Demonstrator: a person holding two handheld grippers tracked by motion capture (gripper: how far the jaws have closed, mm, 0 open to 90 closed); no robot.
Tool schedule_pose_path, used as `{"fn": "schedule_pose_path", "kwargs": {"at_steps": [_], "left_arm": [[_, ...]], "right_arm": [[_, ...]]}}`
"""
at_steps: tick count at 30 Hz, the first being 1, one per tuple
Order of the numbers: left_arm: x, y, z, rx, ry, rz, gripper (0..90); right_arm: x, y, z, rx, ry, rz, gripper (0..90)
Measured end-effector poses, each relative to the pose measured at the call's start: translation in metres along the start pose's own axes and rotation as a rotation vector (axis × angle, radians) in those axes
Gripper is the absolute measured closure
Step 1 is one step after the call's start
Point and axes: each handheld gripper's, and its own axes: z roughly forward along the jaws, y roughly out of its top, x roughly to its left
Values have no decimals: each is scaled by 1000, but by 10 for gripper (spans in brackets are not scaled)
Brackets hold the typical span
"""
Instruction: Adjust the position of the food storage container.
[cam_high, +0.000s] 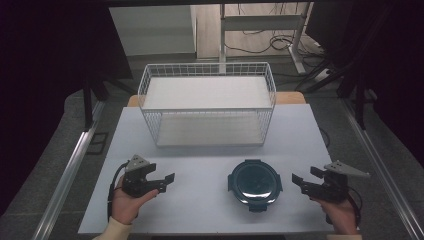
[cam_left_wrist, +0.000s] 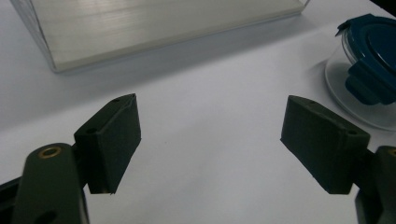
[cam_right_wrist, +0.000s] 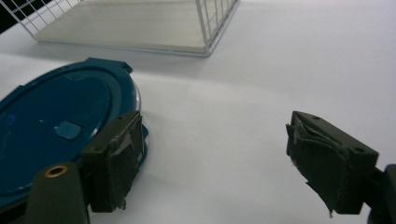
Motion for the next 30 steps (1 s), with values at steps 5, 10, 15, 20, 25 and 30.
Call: {"fn": "schedule_pose_path", "kwargs": {"at_steps": [5, 10, 15, 20, 25, 30], "left_arm": [[-3, -1, -1, 10, -13, -8, 201], [-1, -3, -7, 8, -13, -19, 200], [1, -3, -10, 2, 24, -6, 198], [2, -4, -4, 27, 19, -5, 195], [1, -3, -7, 22, 17, -8, 194], [3, -3, -7, 20, 18, -17, 195]], "right_arm": [[0, 0, -5, -8, -10, 18, 197], [7, 1, -3, 13, 3, -5, 218], [12, 1, 0, 14, 8, -7, 218], [11, 2, 5, 48, 8, -24, 221], [1, 13, -15, 49, 9, -45, 254], [-10, 20, -33, 40, 4, -32, 299]]}}
